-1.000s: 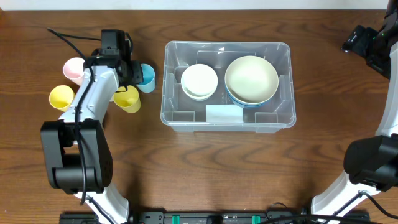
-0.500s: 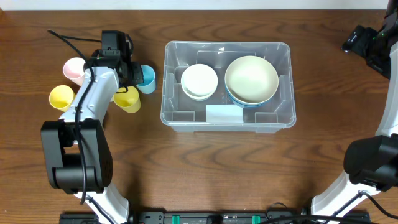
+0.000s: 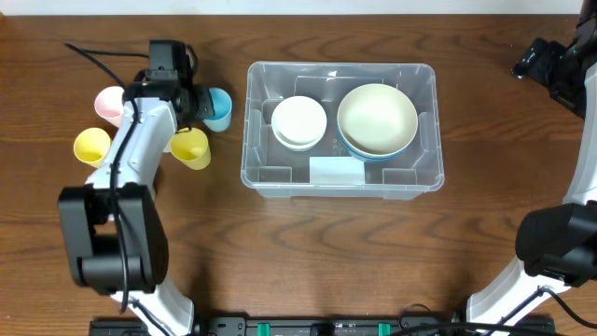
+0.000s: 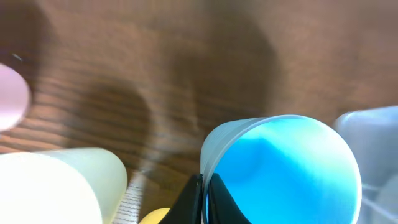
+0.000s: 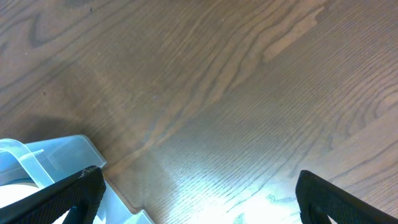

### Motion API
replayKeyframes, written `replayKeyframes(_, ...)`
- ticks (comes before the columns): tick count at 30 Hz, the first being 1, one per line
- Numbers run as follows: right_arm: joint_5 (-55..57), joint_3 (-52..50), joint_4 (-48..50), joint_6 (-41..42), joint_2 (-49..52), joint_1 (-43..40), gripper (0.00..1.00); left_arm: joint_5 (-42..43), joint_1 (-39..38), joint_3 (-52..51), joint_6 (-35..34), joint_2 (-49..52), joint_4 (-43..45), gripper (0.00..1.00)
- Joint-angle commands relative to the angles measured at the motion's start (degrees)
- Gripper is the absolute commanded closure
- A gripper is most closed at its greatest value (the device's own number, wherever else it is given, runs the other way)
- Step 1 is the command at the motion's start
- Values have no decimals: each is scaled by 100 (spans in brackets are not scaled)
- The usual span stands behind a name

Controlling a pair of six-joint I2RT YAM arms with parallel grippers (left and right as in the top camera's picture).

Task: Pack container
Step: 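Lower the left gripper and grasp the light blue cup's rim, then lift the light blue cup and carry it into the bin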

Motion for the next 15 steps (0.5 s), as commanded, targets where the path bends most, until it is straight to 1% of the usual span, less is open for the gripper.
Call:
replayKeyframes(1, 15, 4, -7, 90, 33, -22, 1, -22, 15, 267, -190, -789, -24, 94)
replayKeyframes(3, 15, 4, -7, 90, 33, -22, 1, 13, 13, 267, -229, -1117, -33, 94)
replayKeyframes(6, 15, 4, -7, 90, 33, -22, 1, 328, 13, 267, -232, -1602, -70, 94)
replayKeyframes(11, 15, 4, -7, 90, 33, -22, 1, 1449, -48, 267, -337, -2273, -269, 94)
replayKeyframes(15, 15, 4, -9, 90, 33, -22, 1, 2094, -297, 267, -334, -2455, -625, 94)
